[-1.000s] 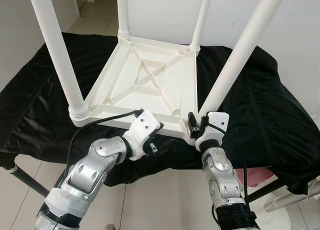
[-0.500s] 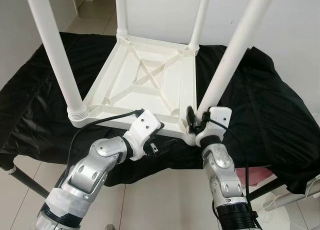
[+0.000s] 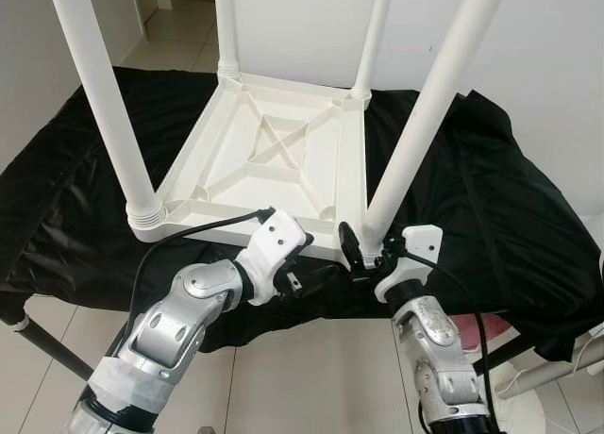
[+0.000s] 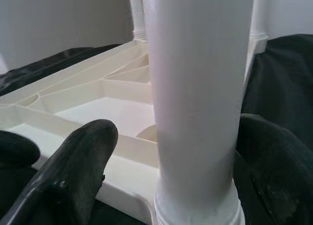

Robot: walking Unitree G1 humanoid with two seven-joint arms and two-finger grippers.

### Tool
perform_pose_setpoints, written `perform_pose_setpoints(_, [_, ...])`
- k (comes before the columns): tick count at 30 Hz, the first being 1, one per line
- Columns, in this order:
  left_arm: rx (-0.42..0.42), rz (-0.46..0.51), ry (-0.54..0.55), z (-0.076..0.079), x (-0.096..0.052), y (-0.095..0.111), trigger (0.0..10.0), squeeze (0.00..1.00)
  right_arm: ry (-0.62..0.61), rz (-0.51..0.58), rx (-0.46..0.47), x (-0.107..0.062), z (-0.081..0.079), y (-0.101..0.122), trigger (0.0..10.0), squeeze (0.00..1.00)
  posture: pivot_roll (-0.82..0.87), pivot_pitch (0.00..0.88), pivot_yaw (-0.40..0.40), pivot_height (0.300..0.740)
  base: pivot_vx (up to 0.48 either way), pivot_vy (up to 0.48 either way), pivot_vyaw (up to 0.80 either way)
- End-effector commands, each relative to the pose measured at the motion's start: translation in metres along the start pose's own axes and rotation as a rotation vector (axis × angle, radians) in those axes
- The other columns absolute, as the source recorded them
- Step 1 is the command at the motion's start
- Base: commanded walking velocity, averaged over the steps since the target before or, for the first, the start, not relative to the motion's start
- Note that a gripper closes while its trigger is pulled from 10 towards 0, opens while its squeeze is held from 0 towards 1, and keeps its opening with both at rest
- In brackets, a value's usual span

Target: Building children table

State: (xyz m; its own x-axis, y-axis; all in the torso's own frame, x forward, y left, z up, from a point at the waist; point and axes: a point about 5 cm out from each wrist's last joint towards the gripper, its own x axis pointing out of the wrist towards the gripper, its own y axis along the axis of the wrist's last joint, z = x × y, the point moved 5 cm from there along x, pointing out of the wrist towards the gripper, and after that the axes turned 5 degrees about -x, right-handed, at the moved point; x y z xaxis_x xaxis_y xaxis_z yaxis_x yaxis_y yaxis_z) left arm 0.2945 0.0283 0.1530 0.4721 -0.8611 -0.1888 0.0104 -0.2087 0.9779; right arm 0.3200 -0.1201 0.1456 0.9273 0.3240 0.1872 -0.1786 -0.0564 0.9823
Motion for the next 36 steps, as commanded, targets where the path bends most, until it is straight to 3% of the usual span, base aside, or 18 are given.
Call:
perform_pose_setpoints(1, [-0.011,-0.011,-0.019,0.005,0.000,-0.003,10.0,0.00,0.062,-0.005,-0.004,0.000,0.004,0.000,10.0,0.00,-0.01,0.027,-0.065,0.740,0.000,0.000,0.00])
perform_pose_setpoints(11, [-0.009,-0.014,-0.020,0.004,0.000,-0.002,10.0,0.00,0.247,-0.051,-0.099,0.019,0.021,-0.003,10.0,0.00,0.00,0.025,-0.059,0.740,0.000,0.000,0.00])
perform_pose_setpoints(12, [-0.009,-0.013,-0.018,0.004,0.000,-0.002,10.0,0.00,0.286,-0.064,-0.126,0.026,0.019,-0.006,10.0,0.00,0.00,0.024,-0.057,0.740,0.000,0.000,0.00])
perform_pose_setpoints(22, [-0.006,-0.011,-0.012,0.002,0.000,0.000,10.0,0.00,0.413,-0.115,-0.150,0.041,0.005,-0.018,10.0,0.00,0.01,0.025,-0.053,0.740,0.000,0.000,0.00])
perform_pose_setpoints(23, [-0.004,-0.010,-0.010,0.002,0.001,0.000,10.0,0.00,0.433,-0.127,-0.149,0.044,0.004,-0.021,0.0,0.00,0.02,0.028,-0.054,0.740,0.000,0.000,0.00])
perform_pose_setpoints(36, [0.007,-0.005,0.004,0.002,0.003,0.002,10.0,0.00,0.445,-0.164,-0.118,0.043,0.013,-0.035,0.0,0.00,0.06,0.034,-0.077,0.740,0.000,0.000,0.00])
